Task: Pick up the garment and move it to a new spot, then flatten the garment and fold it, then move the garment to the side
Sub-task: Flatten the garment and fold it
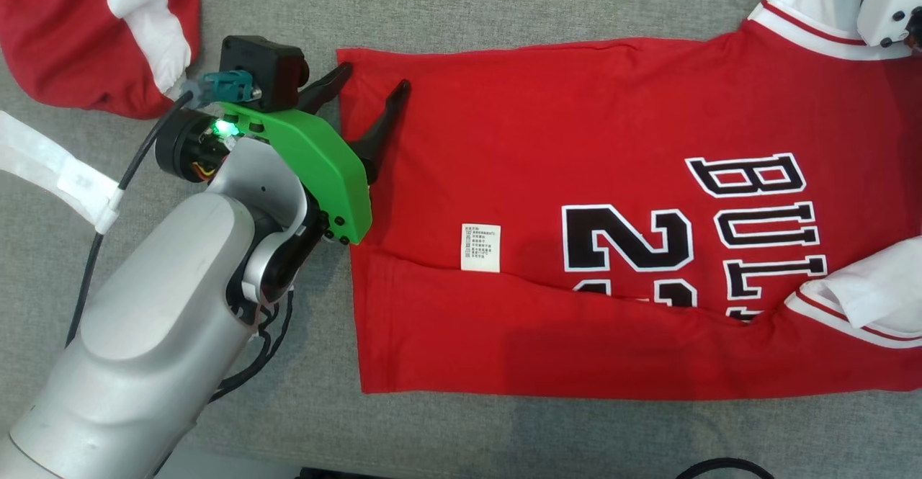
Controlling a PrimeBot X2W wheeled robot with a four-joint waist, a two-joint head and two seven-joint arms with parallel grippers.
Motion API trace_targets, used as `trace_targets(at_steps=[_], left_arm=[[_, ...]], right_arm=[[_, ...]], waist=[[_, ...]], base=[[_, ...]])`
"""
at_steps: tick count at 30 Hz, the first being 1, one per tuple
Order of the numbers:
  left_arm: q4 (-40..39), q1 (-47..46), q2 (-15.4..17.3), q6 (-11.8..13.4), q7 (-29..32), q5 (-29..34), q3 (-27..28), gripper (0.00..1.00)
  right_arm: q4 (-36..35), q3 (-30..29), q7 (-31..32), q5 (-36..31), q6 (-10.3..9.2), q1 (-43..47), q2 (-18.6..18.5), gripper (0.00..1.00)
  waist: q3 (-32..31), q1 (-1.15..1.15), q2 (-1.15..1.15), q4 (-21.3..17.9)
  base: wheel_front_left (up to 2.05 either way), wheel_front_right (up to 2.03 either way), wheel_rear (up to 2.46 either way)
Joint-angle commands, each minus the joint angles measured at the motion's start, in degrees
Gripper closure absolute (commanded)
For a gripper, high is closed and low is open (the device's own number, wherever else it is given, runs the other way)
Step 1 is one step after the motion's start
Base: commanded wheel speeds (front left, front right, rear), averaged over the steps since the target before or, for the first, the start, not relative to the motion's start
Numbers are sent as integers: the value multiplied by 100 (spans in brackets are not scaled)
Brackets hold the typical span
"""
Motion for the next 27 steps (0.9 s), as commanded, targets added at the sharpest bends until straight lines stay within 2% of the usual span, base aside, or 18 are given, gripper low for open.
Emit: trace_targets(at_steps=[1,2,4,5,6,14,16,17,18,20,23,27], left_arm=[[241,98,146,88,186,5,-63,0],[265,111,142,57,212,-17,-92,0],[317,107,116,75,226,-42,-94,0],[353,83,125,113,186,-15,-77,0],[381,72,115,132,158,-20,-40,0],[563,-39,216,141,166,-139,96,0],[611,4,153,37,276,-220,48,0],[635,42,104,-14,319,-271,30,25],[673,88,51,-84,361,-338,-9,61],[744,161,-15,-189,363,-398,-91,100],[758,240,-125,-360,321,-485,-143,100],[703,295,-46,-502,205,-494,-140,100]], right_arm=[[205,128,120,91,-18,175,-65,17],[207,186,141,153,-17,186,-55,57],[213,290,139,229,-15,183,-57,73],[216,351,152,278,-15,192,-55,90],[213,404,158,321,-15,199,-61,100],[146,666,143,647,-15,157,-133,100],[110,721,56,720,-15,140,-153,100],[112,747,17,754,-14,132,-155,100],[112,780,-20,790,-14,128,-148,100],[107,850,-86,854,-13,132,-137,100],[85,934,-154,933,-10,139,-174,100],[23,1013,-336,1048,-11,132,-239,100]], waist=[[-13,0,69,-41],[-19,0,69,-53],[-20,0,69,-73],[-26,0,69,-83],[-33,0,69,-92],[-69,0,69,-146],[-83,0,69,-170],[-94,0,69,-185],[-111,0,69,-204],[-153,0,69,-242],[-212,0,69,-286],[-335,0,69,-344]], base=[[0,0,0],[0,0,0],[0,0,0],[0,0,0],[0,0,0],[0,0,0],[0,0,0],[0,0,0],[0,0,0],[0,0,0],[0,0,0],[0,0,0]])
